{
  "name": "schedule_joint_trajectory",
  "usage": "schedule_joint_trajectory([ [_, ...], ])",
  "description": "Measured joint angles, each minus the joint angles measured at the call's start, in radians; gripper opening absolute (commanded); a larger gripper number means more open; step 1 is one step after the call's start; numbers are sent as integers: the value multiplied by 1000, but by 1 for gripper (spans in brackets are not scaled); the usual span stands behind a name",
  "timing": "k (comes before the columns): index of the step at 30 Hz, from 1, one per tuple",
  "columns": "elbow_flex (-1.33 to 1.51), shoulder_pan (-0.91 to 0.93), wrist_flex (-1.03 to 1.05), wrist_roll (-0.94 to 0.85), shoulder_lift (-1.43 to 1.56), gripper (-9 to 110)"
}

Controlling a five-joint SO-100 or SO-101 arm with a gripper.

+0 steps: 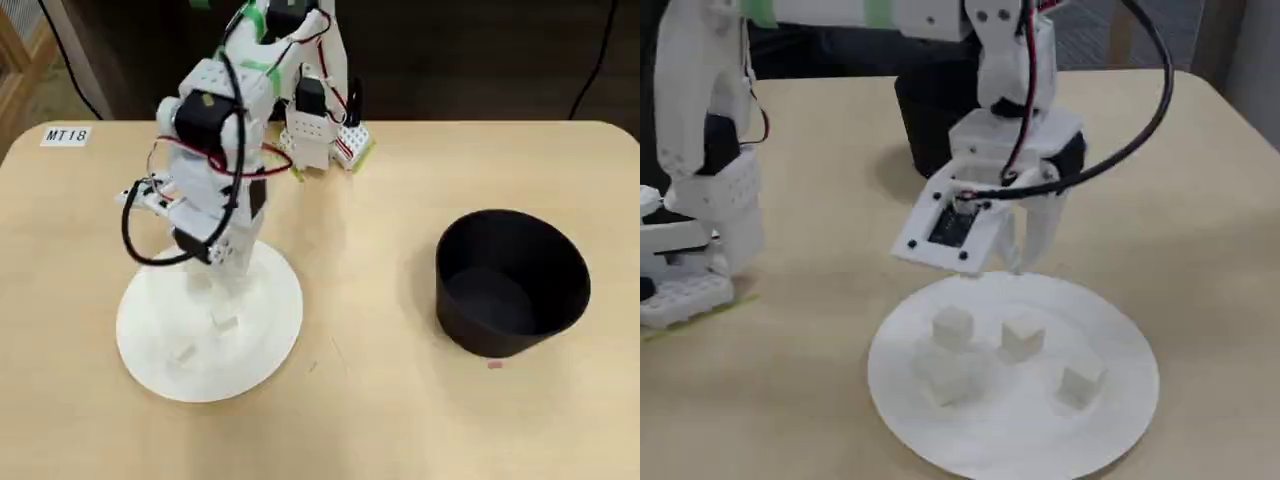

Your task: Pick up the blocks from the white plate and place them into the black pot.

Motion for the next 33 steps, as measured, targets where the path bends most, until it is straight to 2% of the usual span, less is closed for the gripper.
schedule_joint_trajectory([
  [4, -8, 18, 0, -34, -17, 25],
  [15, -124, 51, 9, -66, -172, 30],
  [26, -408, 77, 106, -66, -411, 29],
  [33, -491, 74, 110, -69, -495, 26],
])
